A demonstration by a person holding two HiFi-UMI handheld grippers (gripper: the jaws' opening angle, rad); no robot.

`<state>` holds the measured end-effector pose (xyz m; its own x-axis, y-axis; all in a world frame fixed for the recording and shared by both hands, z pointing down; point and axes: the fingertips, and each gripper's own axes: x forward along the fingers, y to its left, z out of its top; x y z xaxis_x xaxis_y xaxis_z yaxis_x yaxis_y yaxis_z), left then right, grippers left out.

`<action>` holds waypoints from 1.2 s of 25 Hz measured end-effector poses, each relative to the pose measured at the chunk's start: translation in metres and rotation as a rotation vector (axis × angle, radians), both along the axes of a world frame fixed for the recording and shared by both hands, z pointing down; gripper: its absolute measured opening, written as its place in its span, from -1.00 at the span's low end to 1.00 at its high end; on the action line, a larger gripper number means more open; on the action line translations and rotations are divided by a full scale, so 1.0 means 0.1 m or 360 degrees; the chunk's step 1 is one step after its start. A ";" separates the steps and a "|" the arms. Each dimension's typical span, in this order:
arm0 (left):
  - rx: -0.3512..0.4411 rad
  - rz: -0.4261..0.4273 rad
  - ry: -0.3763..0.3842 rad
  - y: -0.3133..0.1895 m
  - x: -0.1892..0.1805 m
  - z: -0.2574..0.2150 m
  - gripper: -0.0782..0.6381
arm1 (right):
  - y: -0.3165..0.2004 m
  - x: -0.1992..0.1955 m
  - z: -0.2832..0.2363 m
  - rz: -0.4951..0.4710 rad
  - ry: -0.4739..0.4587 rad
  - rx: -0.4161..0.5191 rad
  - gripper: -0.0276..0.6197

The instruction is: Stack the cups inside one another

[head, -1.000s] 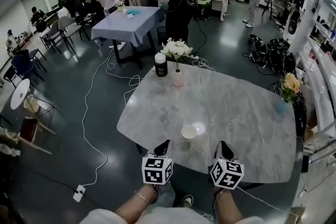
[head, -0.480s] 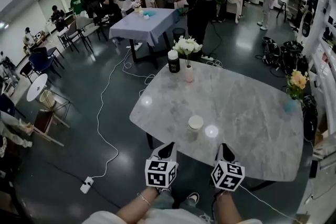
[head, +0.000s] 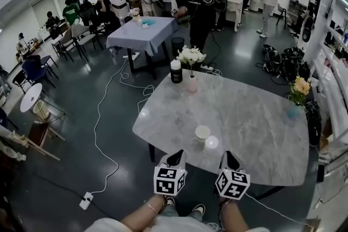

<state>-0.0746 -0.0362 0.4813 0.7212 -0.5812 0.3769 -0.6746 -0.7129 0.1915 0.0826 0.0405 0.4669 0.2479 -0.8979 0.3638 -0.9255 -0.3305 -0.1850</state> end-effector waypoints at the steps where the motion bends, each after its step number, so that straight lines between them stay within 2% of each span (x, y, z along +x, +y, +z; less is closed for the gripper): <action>1: 0.0001 0.0008 0.0005 0.00 0.01 -0.01 -0.79 | 0.00 0.00 0.00 0.0004 0.0003 -0.0003 -0.87; 13: 0.0005 0.0022 0.0033 -0.06 -0.07 -0.02 -0.79 | -0.06 -0.06 -0.10 0.0003 0.0041 0.0025 -0.89; 30: -0.0003 0.0024 0.0061 -0.14 -0.03 -0.02 -0.79 | -0.08 -0.05 -0.07 -0.0013 0.0069 -0.0033 -0.89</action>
